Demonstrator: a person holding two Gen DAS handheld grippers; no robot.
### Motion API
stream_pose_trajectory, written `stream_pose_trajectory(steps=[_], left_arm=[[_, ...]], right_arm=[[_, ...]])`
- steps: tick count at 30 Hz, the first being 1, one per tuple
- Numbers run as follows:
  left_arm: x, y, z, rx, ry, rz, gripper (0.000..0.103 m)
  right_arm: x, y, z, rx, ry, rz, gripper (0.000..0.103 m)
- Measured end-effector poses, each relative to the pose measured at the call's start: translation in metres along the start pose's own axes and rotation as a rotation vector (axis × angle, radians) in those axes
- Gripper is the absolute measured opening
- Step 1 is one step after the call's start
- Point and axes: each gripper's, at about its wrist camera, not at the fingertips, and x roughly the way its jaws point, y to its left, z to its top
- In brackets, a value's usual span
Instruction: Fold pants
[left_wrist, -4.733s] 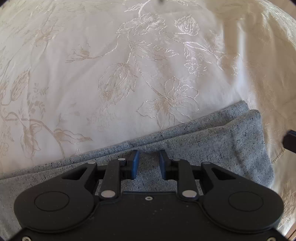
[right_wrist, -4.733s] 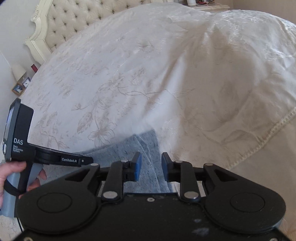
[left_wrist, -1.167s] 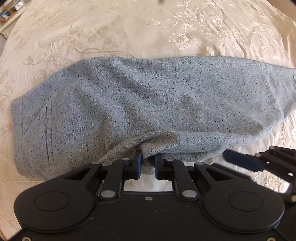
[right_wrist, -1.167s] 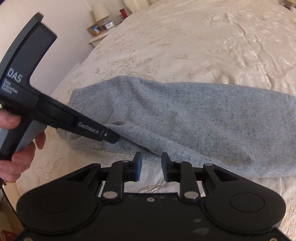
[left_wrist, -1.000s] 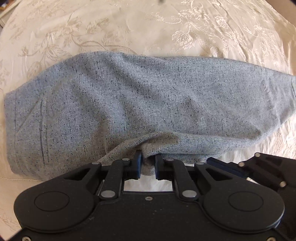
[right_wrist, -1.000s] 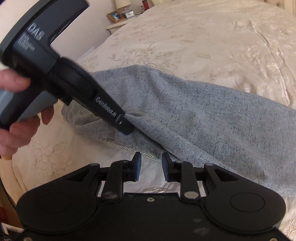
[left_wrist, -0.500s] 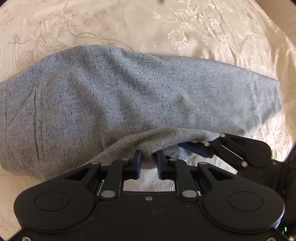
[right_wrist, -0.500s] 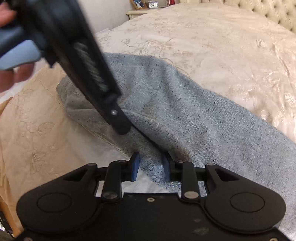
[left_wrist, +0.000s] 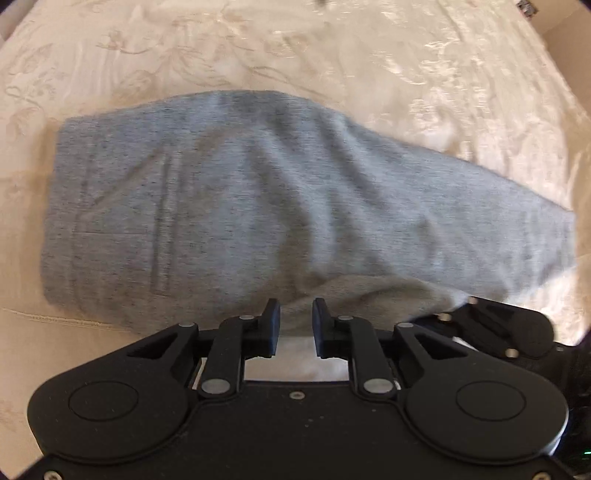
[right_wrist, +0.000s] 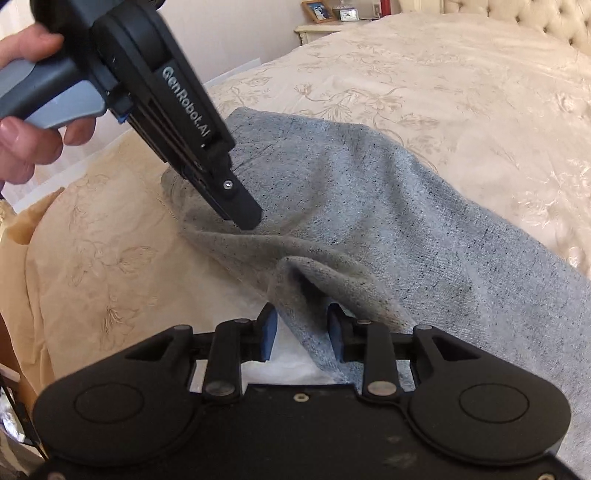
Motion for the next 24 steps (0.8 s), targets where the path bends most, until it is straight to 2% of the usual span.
stream_pose_trajectory(steps=[2,4,5,7,9,11,12,15,18,20,23,24], left_arm=[[0.007,0.006,0.003,-0.004,-0.007,0.088,0.025],[0.016,0.014,0.007,-0.008,-0.028,0.150,0.025],[0.021,0.017,0.009,-0.001,-0.041,0.180,0.025],[0.034,0.020,0.013,0.025,-0.061,0.248,0.025],[0.050,0.024,0.019,0.037,-0.040,0.267,0.026],[0.061,0.025,0.025,0.033,-0.028,0.278,0.025],[0.062,0.024,0.027,0.037,-0.035,0.285,0.025],[0.066,0.024,0.033,0.033,-0.042,0.302,0.025],[0.071,0.024,0.036,0.027,-0.034,0.318,0.025],[0.070,0.017,0.037,0.036,-0.039,0.334,0.025],[0.055,0.002,0.024,0.069,-0.067,0.365,0.026],[0.050,-0.004,0.018,0.094,-0.076,0.377,0.026]], right_arm=[[0.003,-0.002,0.003,0.049,-0.011,0.024,0.033],[-0.001,0.002,0.005,0.081,-0.058,0.016,0.030],[-0.003,0.004,0.006,0.089,-0.071,0.019,0.007],[-0.006,0.017,0.008,0.047,-0.051,0.061,0.007],[-0.004,0.044,-0.001,-0.117,-0.006,0.051,0.007],[0.004,0.057,-0.016,-0.196,0.049,0.038,0.007],[0.006,0.058,-0.021,-0.198,0.064,0.036,0.007],[0.002,0.057,-0.024,-0.126,0.030,0.014,0.007],[0.022,0.074,-0.034,-0.251,0.077,-0.036,0.007],[0.031,0.074,-0.035,-0.247,0.085,-0.055,0.007],[0.018,0.067,-0.034,-0.150,0.043,-0.053,0.016],[0.013,0.063,-0.041,-0.125,0.032,-0.051,0.024]])
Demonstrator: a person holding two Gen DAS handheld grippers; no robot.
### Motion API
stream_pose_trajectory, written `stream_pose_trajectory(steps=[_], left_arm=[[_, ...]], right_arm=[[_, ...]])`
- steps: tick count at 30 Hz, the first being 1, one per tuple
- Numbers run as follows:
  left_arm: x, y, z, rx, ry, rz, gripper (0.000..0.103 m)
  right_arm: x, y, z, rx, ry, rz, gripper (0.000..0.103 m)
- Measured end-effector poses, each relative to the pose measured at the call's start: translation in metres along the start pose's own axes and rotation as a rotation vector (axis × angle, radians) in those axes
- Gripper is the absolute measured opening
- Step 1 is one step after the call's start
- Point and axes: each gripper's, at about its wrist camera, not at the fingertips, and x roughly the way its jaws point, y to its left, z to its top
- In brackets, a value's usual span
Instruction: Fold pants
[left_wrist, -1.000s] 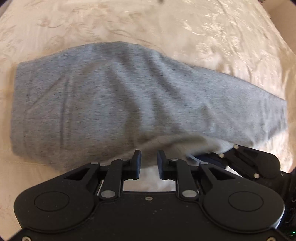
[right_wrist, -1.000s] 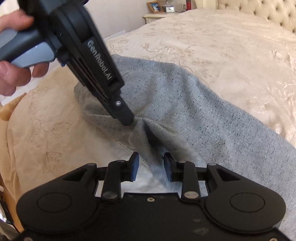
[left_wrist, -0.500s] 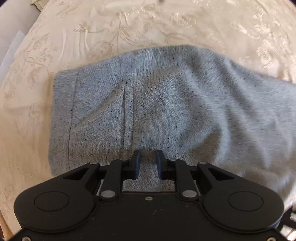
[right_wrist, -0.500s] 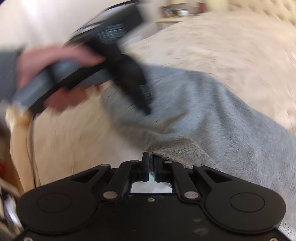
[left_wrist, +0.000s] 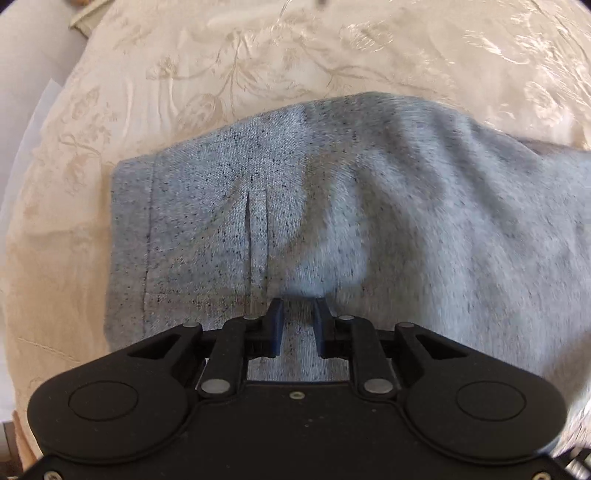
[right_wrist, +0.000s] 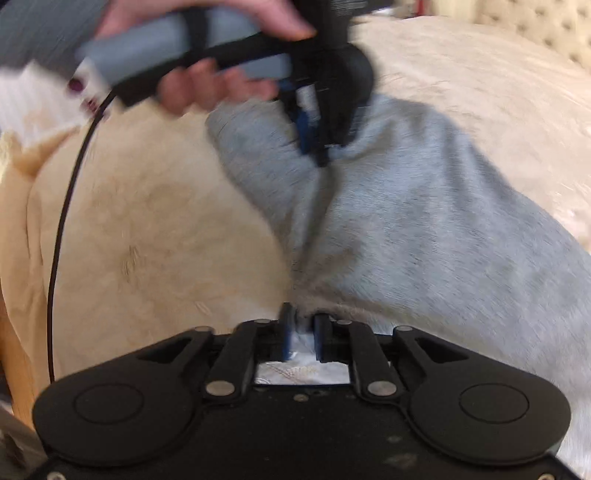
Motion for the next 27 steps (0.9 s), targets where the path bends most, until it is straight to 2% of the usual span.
stream_pose_trajectory(steps=[3,5,7,10,12,14,16,18,19,20,21,23,24,25,27], left_arm=[[-0.021,-0.016,-0.019,0.076,-0.049,0.029,0.026],[-0.036,-0.028,-0.032,0.092,-0.067,0.003,0.026],[-0.050,-0.040,-0.045,0.097,-0.083,-0.045,0.026],[-0.068,-0.065,-0.062,0.094,-0.102,-0.120,0.026],[-0.070,-0.081,-0.070,0.088,-0.116,-0.213,0.026],[-0.062,-0.099,-0.072,0.109,-0.096,-0.260,0.027],[-0.043,-0.114,-0.071,0.152,-0.051,-0.231,0.030],[-0.020,-0.121,-0.070,0.158,0.017,-0.134,0.030],[-0.011,-0.117,-0.067,0.131,0.038,-0.142,0.030],[-0.006,-0.110,-0.064,0.089,0.049,-0.172,0.030],[-0.004,-0.104,-0.060,0.048,0.063,-0.194,0.029],[-0.002,-0.093,-0.051,-0.019,0.086,-0.212,0.029],[-0.003,-0.091,-0.047,-0.034,0.084,-0.206,0.028],[-0.003,-0.089,-0.043,-0.039,0.082,-0.197,0.028],[0.000,-0.088,-0.035,-0.041,0.090,-0.180,0.028]], right_arm=[[-0.017,-0.015,-0.014,0.071,-0.004,-0.004,0.026],[-0.035,-0.027,-0.026,0.151,-0.004,-0.013,0.026],[-0.053,-0.044,-0.035,0.240,-0.025,-0.015,0.026],[-0.073,-0.075,-0.046,0.347,-0.070,-0.065,0.026],[-0.080,-0.099,-0.048,0.410,-0.075,-0.083,0.027],[-0.079,-0.124,-0.050,0.459,-0.063,-0.083,0.029],[-0.071,-0.142,-0.053,0.479,-0.034,-0.060,0.029],[-0.051,-0.157,-0.056,0.452,0.046,-0.106,0.026],[-0.039,-0.166,-0.058,0.433,0.079,-0.157,0.025],[-0.029,-0.176,-0.061,0.424,0.101,-0.201,0.017],[-0.024,-0.191,-0.063,0.440,0.109,-0.231,0.014],[-0.027,-0.218,-0.063,0.522,0.103,-0.292,0.014],[-0.034,-0.226,-0.061,0.549,0.090,-0.323,0.021],[-0.043,-0.229,-0.060,0.561,0.062,-0.334,0.022],[-0.063,-0.226,-0.060,0.567,0.010,-0.282,0.023]])
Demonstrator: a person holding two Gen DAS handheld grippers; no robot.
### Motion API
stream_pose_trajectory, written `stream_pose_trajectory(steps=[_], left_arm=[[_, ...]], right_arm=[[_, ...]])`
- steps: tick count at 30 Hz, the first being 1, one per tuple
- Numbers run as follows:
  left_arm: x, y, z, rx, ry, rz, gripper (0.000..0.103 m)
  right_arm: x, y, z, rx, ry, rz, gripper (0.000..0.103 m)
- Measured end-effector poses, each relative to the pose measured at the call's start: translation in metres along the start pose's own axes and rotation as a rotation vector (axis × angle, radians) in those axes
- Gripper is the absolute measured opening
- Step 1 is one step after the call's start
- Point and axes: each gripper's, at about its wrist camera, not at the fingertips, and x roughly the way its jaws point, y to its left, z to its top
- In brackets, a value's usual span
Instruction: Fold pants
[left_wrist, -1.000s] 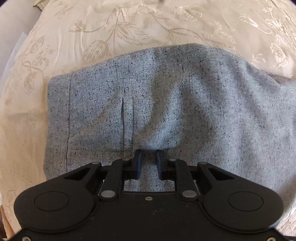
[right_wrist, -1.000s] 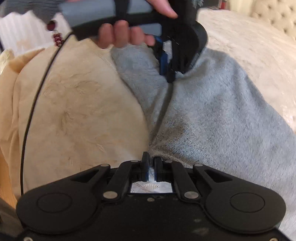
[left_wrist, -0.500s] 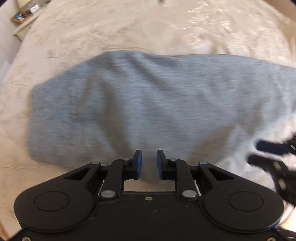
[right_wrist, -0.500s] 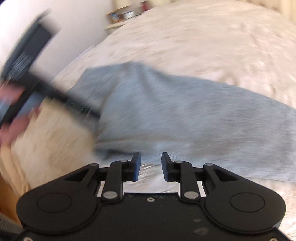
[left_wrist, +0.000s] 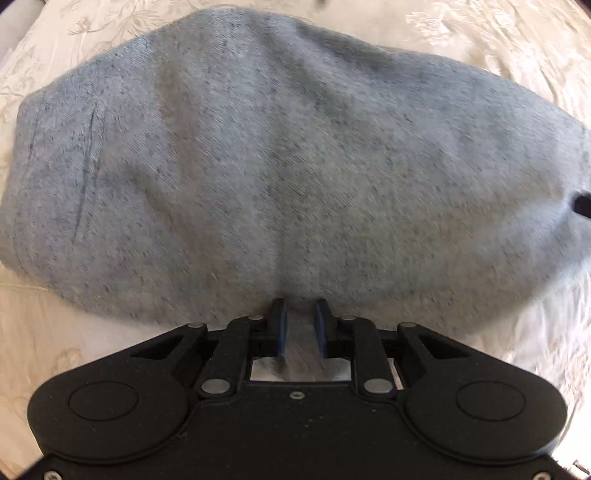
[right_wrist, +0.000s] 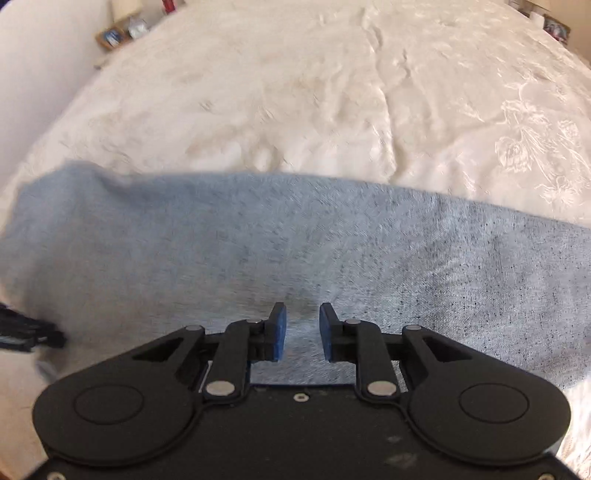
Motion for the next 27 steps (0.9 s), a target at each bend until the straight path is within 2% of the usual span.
stream_pose_trajectory(steps=[2,6,8,10,15,17,20,24,25,27], left_arm=[[0.005,0.001,0.009,0.001,0.019,0.000,0.028],[0.008,-0.005,0.022,0.019,0.028,0.022,0.028],[0.003,-0.011,0.026,0.041,0.018,0.043,0.028],[-0.009,-0.018,0.024,0.069,-0.017,0.065,0.028],[-0.046,-0.036,0.001,0.182,-0.130,0.084,0.028],[-0.059,-0.042,-0.010,0.210,-0.170,0.049,0.028],[-0.070,-0.055,-0.025,0.254,-0.217,-0.042,0.028],[-0.060,-0.079,-0.037,0.360,-0.194,-0.178,0.032],[-0.052,-0.088,-0.037,0.395,-0.171,-0.187,0.032],[-0.038,-0.107,-0.037,0.453,-0.146,-0.144,0.033]], right_arm=[[-0.017,0.009,-0.014,-0.025,0.004,0.075,0.023],[-0.019,0.047,-0.061,-0.115,0.104,0.171,0.023],[-0.008,0.064,-0.080,-0.145,0.142,0.159,0.023],[-0.004,0.073,-0.089,-0.137,0.129,0.138,0.023],[-0.004,0.070,-0.060,-0.089,0.021,0.099,0.023],[-0.008,0.064,-0.046,-0.067,-0.016,0.087,0.023],[-0.014,0.052,-0.037,-0.045,-0.059,0.060,0.023],[-0.007,0.041,-0.032,-0.017,-0.051,0.047,0.023],[-0.009,0.039,-0.032,-0.010,-0.047,0.037,0.023],[-0.011,0.032,-0.033,0.017,-0.051,0.034,0.023]])
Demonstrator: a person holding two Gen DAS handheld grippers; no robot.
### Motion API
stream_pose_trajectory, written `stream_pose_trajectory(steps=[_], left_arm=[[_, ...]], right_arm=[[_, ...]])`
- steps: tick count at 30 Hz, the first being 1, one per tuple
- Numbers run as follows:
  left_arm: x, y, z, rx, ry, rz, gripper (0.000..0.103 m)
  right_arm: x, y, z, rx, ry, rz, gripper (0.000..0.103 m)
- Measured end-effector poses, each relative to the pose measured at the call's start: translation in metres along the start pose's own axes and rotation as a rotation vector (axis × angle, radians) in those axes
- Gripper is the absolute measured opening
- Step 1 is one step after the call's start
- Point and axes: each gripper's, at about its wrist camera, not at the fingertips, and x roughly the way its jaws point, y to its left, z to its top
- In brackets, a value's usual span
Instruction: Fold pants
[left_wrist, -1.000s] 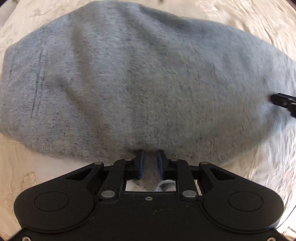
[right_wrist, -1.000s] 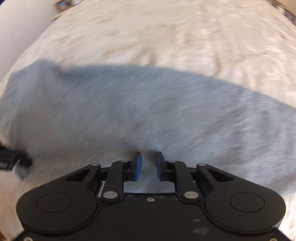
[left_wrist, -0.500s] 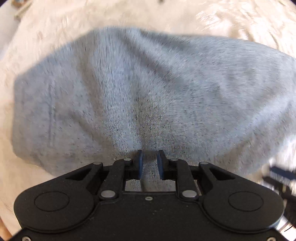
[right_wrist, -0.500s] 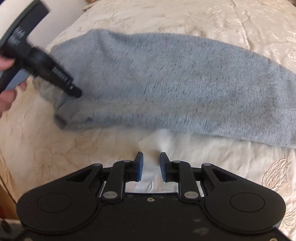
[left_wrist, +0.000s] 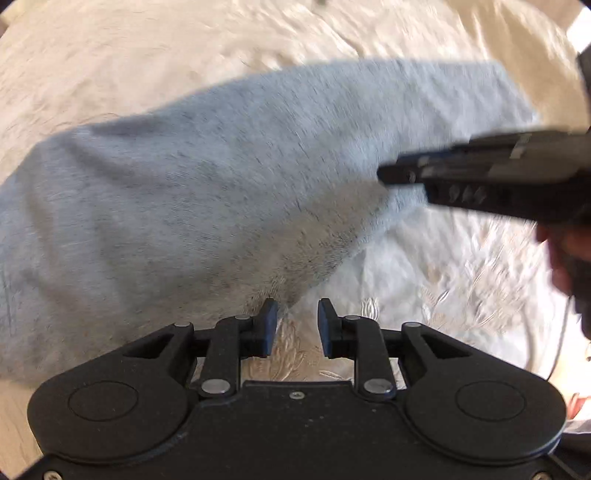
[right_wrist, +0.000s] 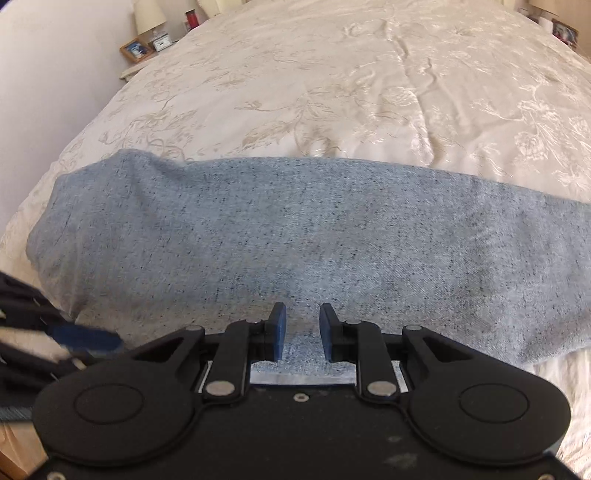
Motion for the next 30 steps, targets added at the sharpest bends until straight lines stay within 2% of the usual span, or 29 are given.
stream_pose_trajectory(steps=[3,6,8,9,11,16,20,22,24,27,30], left_arm=[[0.009,-0.006,0.005,0.024,-0.026,0.120,0.034],[0.001,0.005,0.014,-0.040,-0.077,0.090,0.034],[0.000,0.007,0.020,-0.018,-0.080,0.099,0.033],[0.001,0.007,0.020,0.004,-0.074,0.112,0.019],[0.005,0.012,0.027,0.015,-0.059,0.119,0.002],[-0.005,0.030,0.037,-0.100,-0.081,0.086,0.000],[-0.010,0.036,0.041,-0.105,-0.087,0.089,0.001],[-0.013,0.036,0.037,-0.084,-0.078,0.079,0.005],[-0.015,0.036,0.031,-0.048,-0.081,0.093,0.014],[-0.020,0.036,0.020,-0.022,-0.081,0.106,0.014],[-0.023,0.039,0.011,-0.033,-0.075,0.099,0.014]], right_arm=[[-0.015,-0.002,-0.007,0.029,-0.003,0.020,0.023],[-0.029,-0.001,-0.017,0.031,0.006,0.038,0.023],[-0.033,0.000,-0.024,0.044,0.015,0.049,0.023],[-0.033,0.001,-0.027,0.050,0.020,0.053,0.023],[-0.034,0.004,-0.033,0.060,0.030,0.061,0.023],[-0.030,0.023,-0.041,0.035,0.047,0.107,0.023],[-0.012,0.038,-0.044,0.021,0.106,0.155,0.023],[-0.005,0.035,-0.044,0.083,0.114,0.183,0.024],[-0.003,0.022,-0.042,0.224,0.107,0.234,0.025],[-0.008,0.000,-0.039,0.435,0.084,0.279,0.035],[-0.003,-0.009,-0.034,0.522,0.118,0.254,0.036]])
